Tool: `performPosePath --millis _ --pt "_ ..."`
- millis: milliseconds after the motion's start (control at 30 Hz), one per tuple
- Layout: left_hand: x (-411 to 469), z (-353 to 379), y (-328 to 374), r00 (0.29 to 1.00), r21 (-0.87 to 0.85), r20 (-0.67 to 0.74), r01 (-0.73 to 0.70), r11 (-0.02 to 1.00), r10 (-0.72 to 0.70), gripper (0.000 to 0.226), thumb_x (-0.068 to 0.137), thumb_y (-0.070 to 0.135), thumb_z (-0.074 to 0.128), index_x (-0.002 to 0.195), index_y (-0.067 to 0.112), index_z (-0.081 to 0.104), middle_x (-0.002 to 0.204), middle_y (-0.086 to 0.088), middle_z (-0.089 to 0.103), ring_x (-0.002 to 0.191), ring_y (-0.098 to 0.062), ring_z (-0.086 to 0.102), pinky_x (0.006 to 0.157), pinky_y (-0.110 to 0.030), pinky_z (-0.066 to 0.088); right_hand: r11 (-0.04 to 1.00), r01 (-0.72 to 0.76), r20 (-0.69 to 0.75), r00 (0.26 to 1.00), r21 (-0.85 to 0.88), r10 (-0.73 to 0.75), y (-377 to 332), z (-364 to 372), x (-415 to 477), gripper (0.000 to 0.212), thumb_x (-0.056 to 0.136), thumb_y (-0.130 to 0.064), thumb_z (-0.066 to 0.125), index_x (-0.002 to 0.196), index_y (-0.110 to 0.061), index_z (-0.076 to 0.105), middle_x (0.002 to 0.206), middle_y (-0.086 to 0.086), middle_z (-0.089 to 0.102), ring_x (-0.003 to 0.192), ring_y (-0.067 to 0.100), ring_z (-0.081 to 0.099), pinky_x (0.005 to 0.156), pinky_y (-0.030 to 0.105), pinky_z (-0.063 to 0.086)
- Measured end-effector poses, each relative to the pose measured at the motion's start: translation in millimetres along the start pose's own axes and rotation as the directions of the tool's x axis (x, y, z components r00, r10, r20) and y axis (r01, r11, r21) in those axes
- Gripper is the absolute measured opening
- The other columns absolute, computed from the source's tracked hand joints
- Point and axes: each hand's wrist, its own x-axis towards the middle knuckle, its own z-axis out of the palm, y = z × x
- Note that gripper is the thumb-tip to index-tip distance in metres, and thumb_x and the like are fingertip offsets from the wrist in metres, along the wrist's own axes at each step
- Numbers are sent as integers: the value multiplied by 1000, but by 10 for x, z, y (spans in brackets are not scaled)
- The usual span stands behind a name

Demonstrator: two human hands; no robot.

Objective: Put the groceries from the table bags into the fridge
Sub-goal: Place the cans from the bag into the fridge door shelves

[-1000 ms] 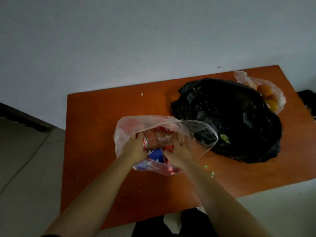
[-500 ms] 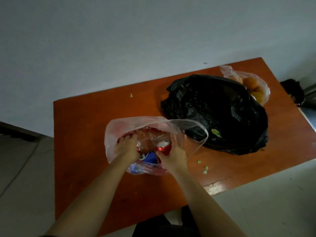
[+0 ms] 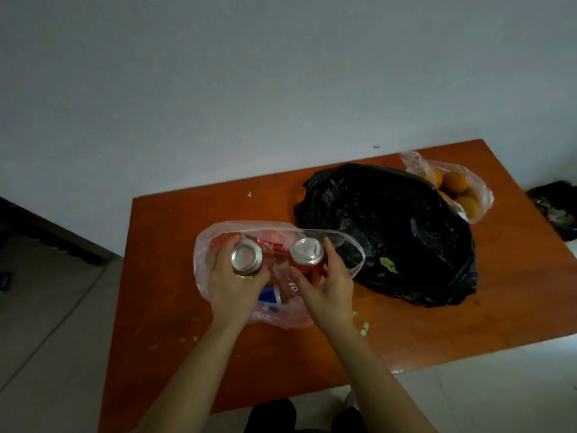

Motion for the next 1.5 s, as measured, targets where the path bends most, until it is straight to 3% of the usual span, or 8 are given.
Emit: performPosePath --millis 200,333,633,767,867,1233,1333,1500 --pt "-47 29 284 991 -163 99 -78 984 95 69 67 21 86 128 28 56 127 -1 56 114 -10 51 98 -30 44 1000 24 -239 971 10 -21 -47 -383 -214 80 79 -49 80 145 -38 37 134 -26 48 129 0 48 108 27 45" --pt "-133 216 588 943 -263 280 -104 959 179 83 68 25 88 141 23 48 137 1 49 124 -15 48 101 -33 42 998 -50 -461 885 40 63 56 -765 -537 87 76 -47 82 149 -28 39 139 -15 51 130 2 50 107 32 48" --pt "-1510 793 2006 677 -596 540 -113 795 501 77 69 22 89 134 27 48 130 8 55 119 -8 52 105 -38 47 993 -114 -856 513 14 71 152 -2308 -1719 80 80 -33 80 149 -23 40 141 -13 52 127 -3 49 105 20 45" --pt "-2424 927 2781 524 -732 515 -143 666 678 65 74 27 85 129 31 50 122 22 56 115 -3 55 102 -37 51 1000 -22 -954 298 15 20 179 -3230 -2302 76 83 -25 79 149 -25 41 139 -15 53 125 -6 51 104 25 48" --pt "-3196 1060 3313 414 -818 457 -151 555 787 60 77 35 79 131 30 53 127 15 59 120 -11 56 100 -42 52 999 46 -984 172 -26 -34 262 -3954 -2811 72 84 -25 78 146 -34 42 139 -13 54 126 4 54 100 24 49" --pt "-6148 1495 5002 139 -960 273 -24 279 952 40 77 43 76 113 37 59 122 6 62 114 -25 62 91 -48 57 983 -41 -979 -82 -181 -184 736 -6569 -4817 60 90 -32 72 140 -47 43 140 -19 50 126 11 54 98 35 54" --pt "-6724 1660 5339 81 -975 218 -12 220 973 41 79 37 76 115 30 59 121 6 62 111 -25 61 88 -41 58 981 -30 -969 -149 -194 -196 823 -7098 -5155 58 88 -37 70 137 -53 42 128 -41 46 119 -2 55 93 23 54" --pt "-7588 2070 5890 53 -987 143 83 138 988 39 79 32 77 112 20 60 116 -6 65 105 -28 63 85 -23 56 977 -40 -933 -289 -211 -213 1102 -7968 -5483 57 89 -30 74 136 -44 47 128 -30 53 117 1 58 95 29 55"
